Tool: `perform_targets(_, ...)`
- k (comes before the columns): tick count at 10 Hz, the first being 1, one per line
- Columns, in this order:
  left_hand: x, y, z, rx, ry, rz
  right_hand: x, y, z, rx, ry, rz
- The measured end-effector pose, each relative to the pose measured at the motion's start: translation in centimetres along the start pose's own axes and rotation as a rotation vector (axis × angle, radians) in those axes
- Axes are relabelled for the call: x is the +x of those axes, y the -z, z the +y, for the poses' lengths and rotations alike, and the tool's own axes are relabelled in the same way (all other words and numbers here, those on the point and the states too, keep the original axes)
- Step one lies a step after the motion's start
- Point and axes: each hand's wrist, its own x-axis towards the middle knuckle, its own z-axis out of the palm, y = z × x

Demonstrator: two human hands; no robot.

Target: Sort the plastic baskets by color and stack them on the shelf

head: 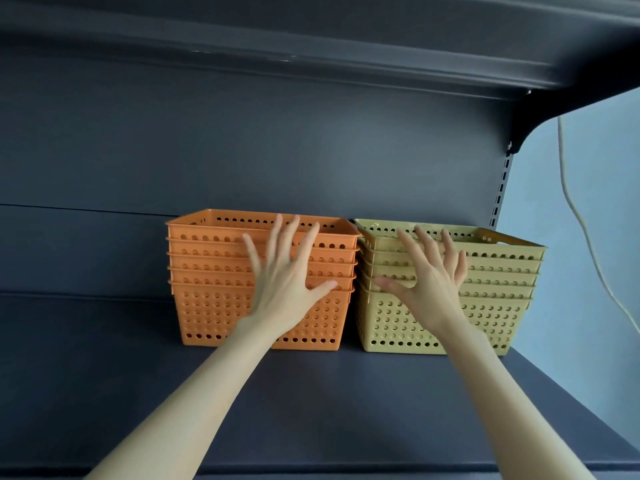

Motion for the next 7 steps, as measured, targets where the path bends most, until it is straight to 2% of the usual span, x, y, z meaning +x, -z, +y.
perform_targets(2, 0.0, -1.4, -0.1, 0.046, -0.017, 0.026, 0.3, -1.3, 0.8, 0.021, 0.050, 0.128)
perform_targets(4, 0.0, -1.6, 0.2, 0.065, -0.012, 0.034, 0.3, -1.9, 1.0, 0.023, 0.067, 0.166)
perform_targets(6, 0.0, -0.8, 0.4, 0.072, -0.019, -0.028, 0.2, -1.3, 0.6, 0.001, 0.052, 0.086)
perform_targets(7, -0.2, 0.5, 0.2, -0.090, 0.019, -0.080, 0.2, 0.1, 0.3, 0.056, -0.001, 0.011)
